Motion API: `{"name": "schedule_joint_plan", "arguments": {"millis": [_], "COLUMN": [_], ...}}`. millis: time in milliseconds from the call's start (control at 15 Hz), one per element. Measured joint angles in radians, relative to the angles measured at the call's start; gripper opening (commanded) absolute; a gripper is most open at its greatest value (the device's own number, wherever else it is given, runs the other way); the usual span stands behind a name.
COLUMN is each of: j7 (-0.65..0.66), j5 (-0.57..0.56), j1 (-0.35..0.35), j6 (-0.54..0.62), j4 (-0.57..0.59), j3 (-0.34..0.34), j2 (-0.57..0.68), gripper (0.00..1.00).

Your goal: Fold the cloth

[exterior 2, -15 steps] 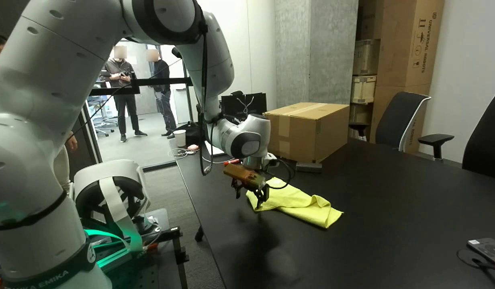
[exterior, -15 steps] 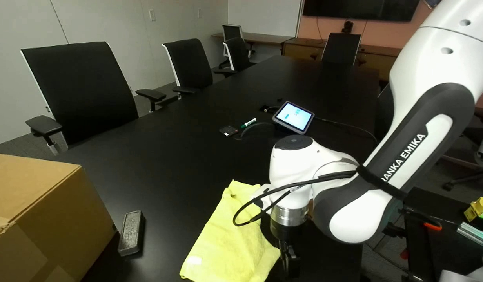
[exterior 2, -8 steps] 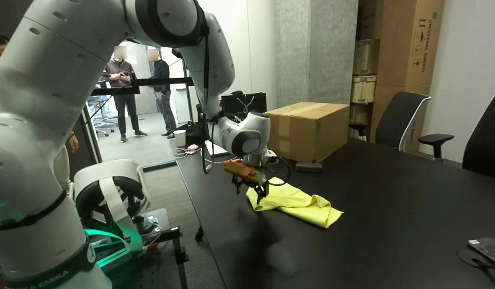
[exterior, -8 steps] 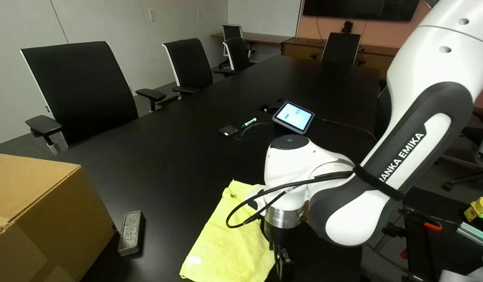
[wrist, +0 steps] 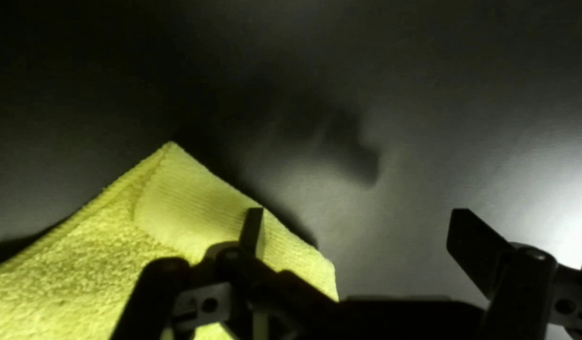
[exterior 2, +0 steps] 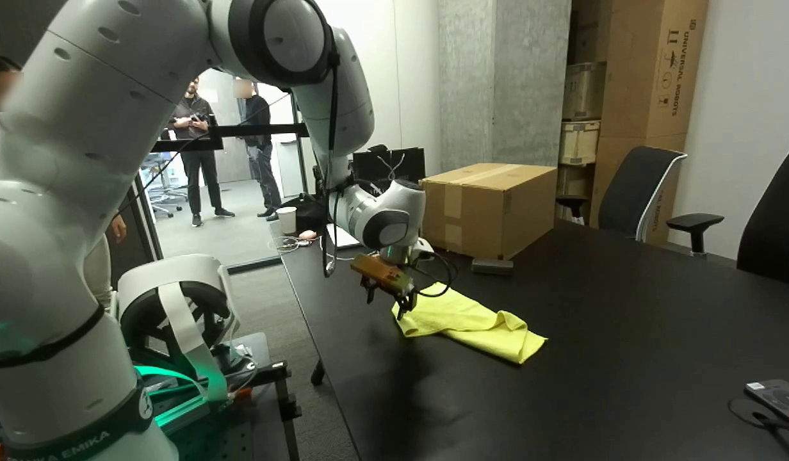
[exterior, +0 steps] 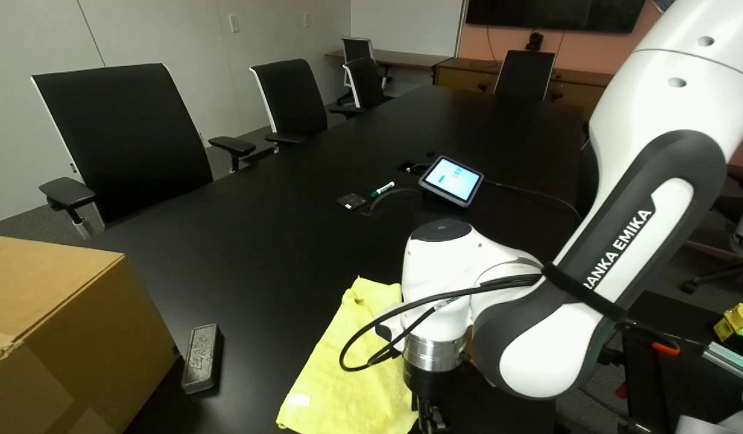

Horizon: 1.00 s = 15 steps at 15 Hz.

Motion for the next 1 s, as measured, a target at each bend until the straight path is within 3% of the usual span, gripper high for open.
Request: {"name": "schedule_joint_plan", "arguments": {"millis": [1000], "j7": [0.000], "j5": [0.002], "j1": [-0.042], "j6": [0.000], "j4": [0.010], "j3": [-0.013], "j2": [-0.005], "gripper": [1.00]}}
